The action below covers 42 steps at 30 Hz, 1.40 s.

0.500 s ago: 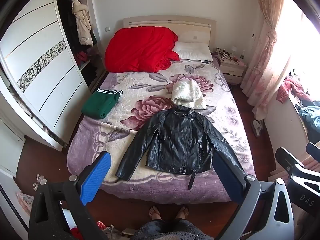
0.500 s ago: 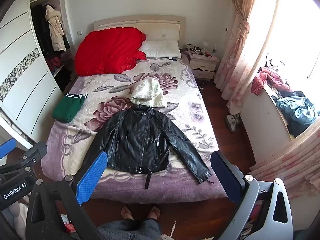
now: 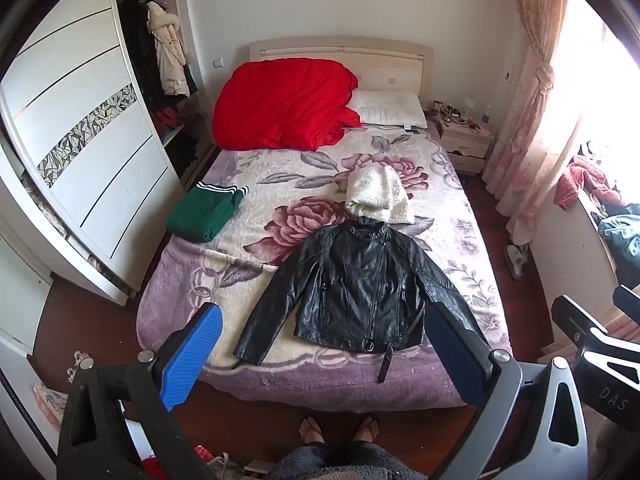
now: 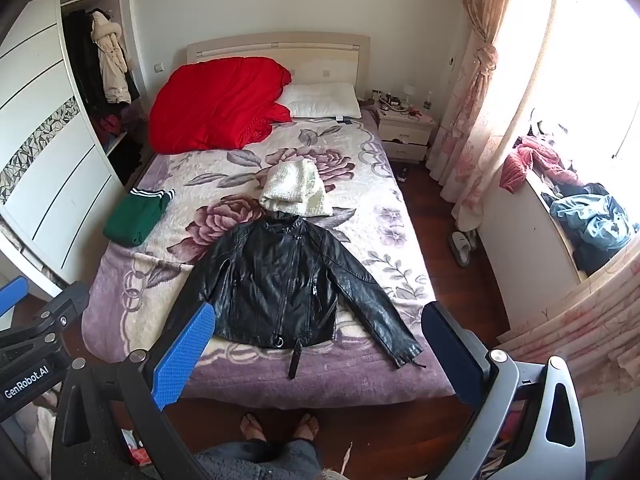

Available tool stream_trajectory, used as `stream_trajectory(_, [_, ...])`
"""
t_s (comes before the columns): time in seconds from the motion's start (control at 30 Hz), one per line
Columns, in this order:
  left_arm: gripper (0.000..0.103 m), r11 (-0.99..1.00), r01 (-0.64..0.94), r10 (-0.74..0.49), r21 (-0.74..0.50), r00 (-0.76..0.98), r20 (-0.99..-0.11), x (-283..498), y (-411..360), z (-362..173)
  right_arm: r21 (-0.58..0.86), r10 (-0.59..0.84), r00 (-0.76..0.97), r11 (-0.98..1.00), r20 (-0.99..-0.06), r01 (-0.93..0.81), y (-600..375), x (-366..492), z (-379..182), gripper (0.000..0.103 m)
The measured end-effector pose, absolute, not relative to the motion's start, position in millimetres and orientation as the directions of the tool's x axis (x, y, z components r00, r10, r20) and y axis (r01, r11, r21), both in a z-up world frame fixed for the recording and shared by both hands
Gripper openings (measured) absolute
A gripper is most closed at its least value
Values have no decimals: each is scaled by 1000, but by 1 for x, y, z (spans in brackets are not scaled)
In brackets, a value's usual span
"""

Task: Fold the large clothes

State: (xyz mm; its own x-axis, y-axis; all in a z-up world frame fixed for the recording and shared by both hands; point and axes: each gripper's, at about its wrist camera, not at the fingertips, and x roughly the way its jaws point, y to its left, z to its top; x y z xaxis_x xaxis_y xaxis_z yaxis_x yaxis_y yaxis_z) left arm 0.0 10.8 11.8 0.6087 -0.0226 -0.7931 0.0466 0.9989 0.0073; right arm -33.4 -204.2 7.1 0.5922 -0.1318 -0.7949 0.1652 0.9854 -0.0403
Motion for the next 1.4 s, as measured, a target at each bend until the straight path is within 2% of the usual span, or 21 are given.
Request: stream_trajectory(1.4, [103,999,42,-15,15,622,-783,-1,9,19,-31,-124,607,986,-785,161,-200,-24,35,103])
